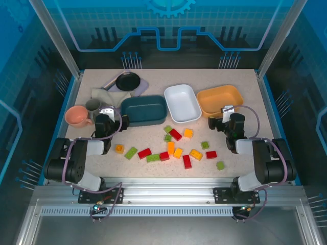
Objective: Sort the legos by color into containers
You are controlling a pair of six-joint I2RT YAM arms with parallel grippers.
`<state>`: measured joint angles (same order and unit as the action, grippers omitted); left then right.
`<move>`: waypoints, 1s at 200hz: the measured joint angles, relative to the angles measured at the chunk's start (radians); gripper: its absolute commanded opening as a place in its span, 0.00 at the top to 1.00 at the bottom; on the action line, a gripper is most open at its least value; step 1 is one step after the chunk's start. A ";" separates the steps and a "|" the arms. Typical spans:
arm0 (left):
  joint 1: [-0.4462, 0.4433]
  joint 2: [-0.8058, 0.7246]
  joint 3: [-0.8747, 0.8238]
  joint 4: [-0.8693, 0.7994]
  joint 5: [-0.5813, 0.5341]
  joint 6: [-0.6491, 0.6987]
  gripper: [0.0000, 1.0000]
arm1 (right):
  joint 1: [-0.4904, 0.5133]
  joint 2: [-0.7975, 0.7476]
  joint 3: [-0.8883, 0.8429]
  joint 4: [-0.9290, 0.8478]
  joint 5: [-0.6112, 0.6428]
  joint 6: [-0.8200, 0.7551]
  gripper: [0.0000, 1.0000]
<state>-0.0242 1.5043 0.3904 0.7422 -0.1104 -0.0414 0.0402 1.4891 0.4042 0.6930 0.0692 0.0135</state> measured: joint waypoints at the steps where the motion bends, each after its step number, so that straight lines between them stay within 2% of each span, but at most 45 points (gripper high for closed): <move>1: 0.000 0.000 0.000 0.000 0.000 0.000 0.01 | 0.000 0.000 0.000 0.000 0.000 0.000 0.00; 153: 0.001 -0.008 0.002 -0.009 -0.002 0.019 0.01 | 0.002 0.003 0.004 0.025 -0.002 -0.008 0.00; 176: -0.031 -0.114 0.000 -0.077 -0.076 0.018 0.01 | 0.022 -0.047 0.036 -0.077 0.049 -0.004 0.00; 200: -0.100 -0.304 0.000 -0.164 -0.166 0.015 0.01 | 0.047 -0.209 0.080 -0.193 0.143 0.015 0.00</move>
<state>-0.1242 1.1999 0.3904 0.5777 -0.2764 -0.0261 0.0868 1.2800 0.4847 0.5003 0.2127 0.0288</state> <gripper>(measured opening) 0.990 0.999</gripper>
